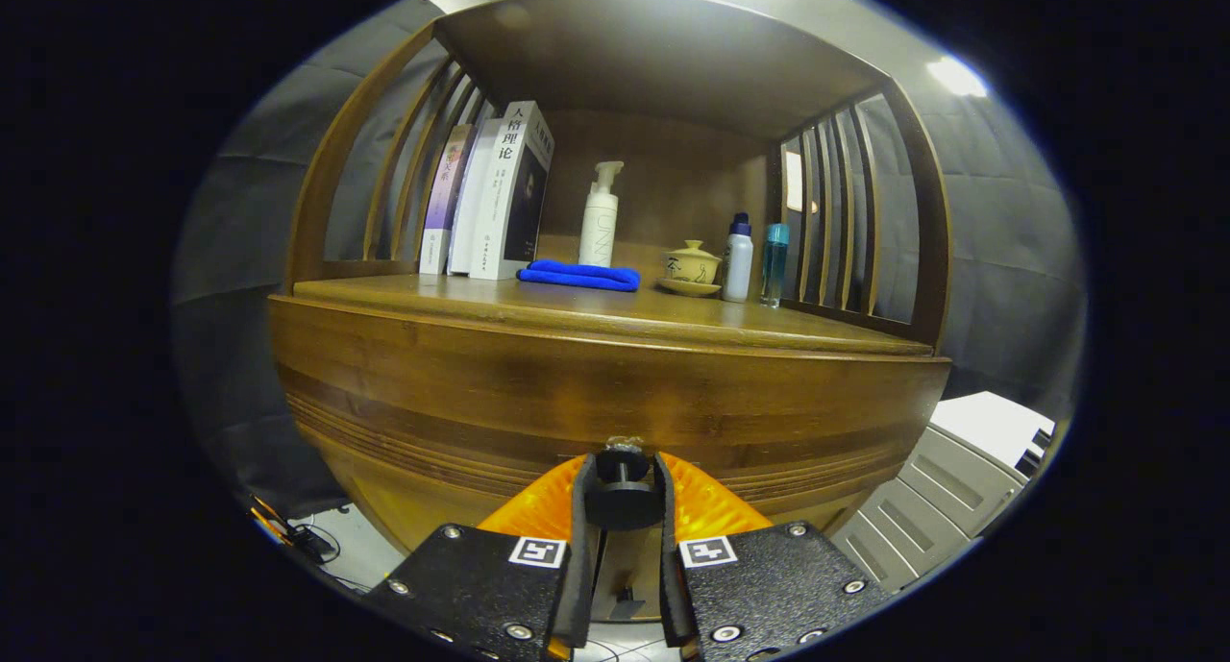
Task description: Pull open the drawer, take out the items inside it, and place them on the countertop above the cabinet.
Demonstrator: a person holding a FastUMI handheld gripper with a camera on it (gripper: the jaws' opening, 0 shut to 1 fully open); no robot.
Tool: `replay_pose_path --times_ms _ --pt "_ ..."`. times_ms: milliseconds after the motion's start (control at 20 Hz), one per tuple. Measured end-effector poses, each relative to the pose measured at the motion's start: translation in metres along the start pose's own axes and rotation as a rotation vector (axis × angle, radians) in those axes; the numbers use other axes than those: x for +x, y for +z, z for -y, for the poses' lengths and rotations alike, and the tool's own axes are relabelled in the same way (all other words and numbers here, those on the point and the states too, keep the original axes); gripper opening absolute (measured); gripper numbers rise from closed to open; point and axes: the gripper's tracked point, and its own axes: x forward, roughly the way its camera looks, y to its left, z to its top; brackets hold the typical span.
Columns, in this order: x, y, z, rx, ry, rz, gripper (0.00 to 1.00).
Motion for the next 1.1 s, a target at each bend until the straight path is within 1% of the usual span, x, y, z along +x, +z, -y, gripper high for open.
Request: replay_pose_path --times_ms 600,800,1100 --pt "-0.080 -0.017 0.006 0.018 0.001 -0.019 0.29" --pt "-0.101 -0.020 0.003 -0.008 0.016 -0.007 0.29" --pt "-0.133 -0.027 0.003 0.029 0.034 -0.029 0.29"
